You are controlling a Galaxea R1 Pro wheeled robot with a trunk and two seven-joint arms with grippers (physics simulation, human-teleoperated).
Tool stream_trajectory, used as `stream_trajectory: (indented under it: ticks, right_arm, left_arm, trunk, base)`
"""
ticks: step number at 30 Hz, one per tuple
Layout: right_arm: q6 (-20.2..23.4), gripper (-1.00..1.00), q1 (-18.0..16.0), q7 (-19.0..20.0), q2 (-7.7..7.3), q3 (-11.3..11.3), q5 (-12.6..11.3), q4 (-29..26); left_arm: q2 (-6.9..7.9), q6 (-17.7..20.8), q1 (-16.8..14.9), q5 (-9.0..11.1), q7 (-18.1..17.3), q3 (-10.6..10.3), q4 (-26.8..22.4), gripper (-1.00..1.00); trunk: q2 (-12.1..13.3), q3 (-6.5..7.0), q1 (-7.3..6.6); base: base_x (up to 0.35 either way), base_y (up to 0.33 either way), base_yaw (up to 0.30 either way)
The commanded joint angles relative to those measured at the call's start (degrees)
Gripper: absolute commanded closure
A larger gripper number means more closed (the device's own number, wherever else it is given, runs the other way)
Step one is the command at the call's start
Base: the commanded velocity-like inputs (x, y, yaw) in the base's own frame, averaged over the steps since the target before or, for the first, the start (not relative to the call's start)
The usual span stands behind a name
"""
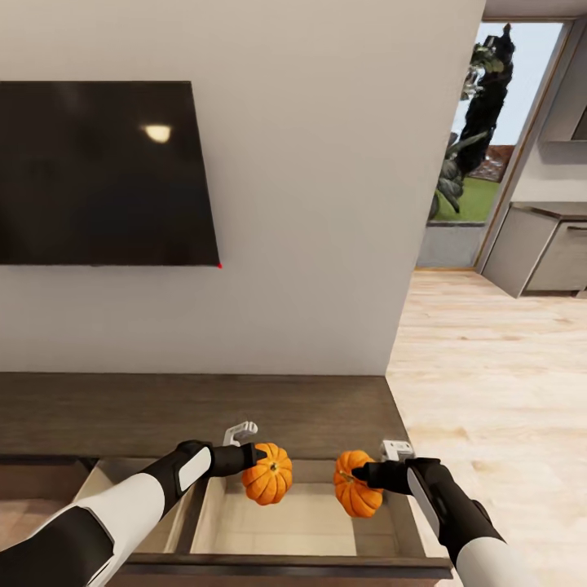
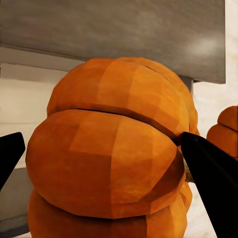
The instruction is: Place each of the two pumpkins and all three candles from the living room inside a cabinet in the living room (use any cabinet), then make sure every cabinet is closed, and position the cauldron so it is next to a table in the living room.
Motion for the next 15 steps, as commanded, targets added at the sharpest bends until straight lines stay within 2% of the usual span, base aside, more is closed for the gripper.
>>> stream_trajectory:
  ticks: [1, 15]
  right_arm:
    - [-0.3, 1.00, 0.0, 0.0, 0.07, 0.0, -0.1, 0.3]
    - [-0.5, 1.00, 0.0, 0.2, -0.17, 0.0, -0.2, 0.5]
  left_arm:
    - [0.00, 0.0, 0.0, 0.1, 0.0, 0.1, 0.0, 1.00]
    - [0.08, 0.0, 0.0, 0.0, 0.0, 0.1, 0.1, 1.00]
  trunk:
    - [-0.4, -0.18, 0.23]
    - [-6.0, -2.69, 3.30]
  base:
    - [0.000, 0.000, 0.000]
    - [0.000, 0.000, 0.000]
